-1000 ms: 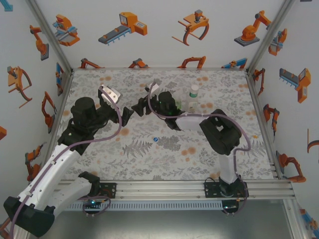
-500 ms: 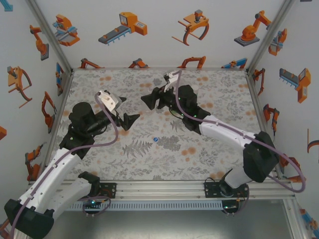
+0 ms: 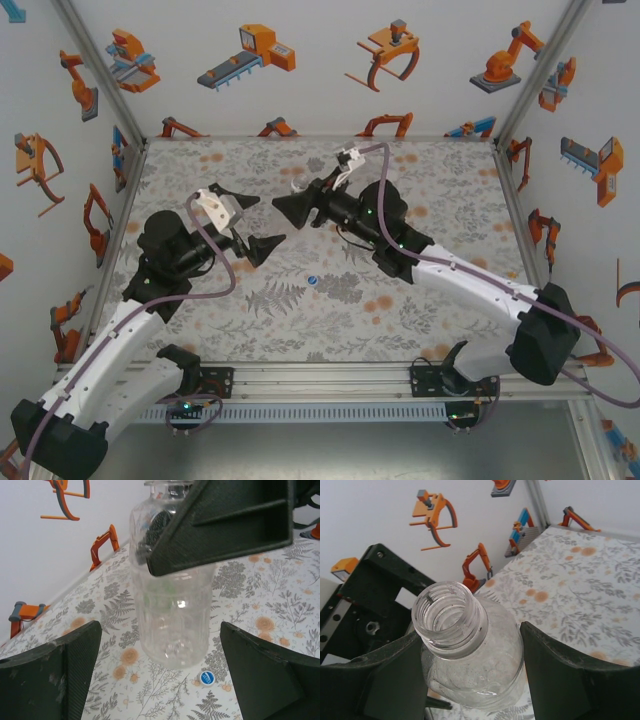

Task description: Screw on the bottle caps

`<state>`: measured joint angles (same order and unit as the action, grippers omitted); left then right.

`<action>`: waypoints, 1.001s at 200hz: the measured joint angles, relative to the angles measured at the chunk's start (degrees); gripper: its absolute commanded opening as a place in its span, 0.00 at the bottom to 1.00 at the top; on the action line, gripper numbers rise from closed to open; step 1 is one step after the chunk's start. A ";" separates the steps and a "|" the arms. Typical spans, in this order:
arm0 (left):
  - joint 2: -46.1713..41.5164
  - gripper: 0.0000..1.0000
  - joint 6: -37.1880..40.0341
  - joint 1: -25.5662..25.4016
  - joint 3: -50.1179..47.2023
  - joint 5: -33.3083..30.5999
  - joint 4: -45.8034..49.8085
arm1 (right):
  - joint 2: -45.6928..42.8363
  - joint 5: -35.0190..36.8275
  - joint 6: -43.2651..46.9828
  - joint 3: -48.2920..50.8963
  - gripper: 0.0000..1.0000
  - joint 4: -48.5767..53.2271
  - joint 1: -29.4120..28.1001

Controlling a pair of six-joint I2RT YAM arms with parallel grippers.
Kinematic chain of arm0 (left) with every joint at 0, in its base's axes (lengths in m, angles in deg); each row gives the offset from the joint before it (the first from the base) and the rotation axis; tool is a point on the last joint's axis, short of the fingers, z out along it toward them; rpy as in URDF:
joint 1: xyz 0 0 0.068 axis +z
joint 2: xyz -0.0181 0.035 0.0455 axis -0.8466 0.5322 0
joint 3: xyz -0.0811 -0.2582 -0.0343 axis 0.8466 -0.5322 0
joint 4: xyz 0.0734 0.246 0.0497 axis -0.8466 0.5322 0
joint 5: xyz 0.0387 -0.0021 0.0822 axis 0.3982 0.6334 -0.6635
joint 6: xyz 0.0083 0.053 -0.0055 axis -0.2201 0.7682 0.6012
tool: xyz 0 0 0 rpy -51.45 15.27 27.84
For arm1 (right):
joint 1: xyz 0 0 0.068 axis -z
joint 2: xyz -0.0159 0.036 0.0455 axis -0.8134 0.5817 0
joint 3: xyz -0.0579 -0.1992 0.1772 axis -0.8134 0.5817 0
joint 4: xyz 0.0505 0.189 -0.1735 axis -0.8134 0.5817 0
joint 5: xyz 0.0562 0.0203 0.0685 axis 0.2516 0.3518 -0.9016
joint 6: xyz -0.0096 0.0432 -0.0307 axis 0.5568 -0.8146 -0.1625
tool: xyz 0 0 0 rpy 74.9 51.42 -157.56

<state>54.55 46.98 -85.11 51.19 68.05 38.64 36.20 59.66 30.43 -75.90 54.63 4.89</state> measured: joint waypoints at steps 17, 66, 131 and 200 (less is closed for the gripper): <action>0.02 0.96 -0.22 0.00 0.00 0.66 -0.37 | 0.24 0.42 -0.79 -0.02 0.29 -0.98 -1.62; 0.55 0.96 -0.63 0.00 0.00 2.40 -0.92 | 1.90 1.53 -2.73 -0.09 0.27 -4.07 -4.83; 1.09 0.84 -1.20 0.00 0.00 4.11 -0.98 | 2.86 2.80 -3.41 -0.15 0.26 -7.50 -7.28; 1.09 0.61 -1.27 -0.02 0.00 5.38 -0.63 | 3.04 3.72 -3.39 -0.15 0.26 -7.65 -7.56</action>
<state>55.64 45.71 -85.13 51.19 73.43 38.00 39.24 63.37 27.04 -76.06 46.98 -2.67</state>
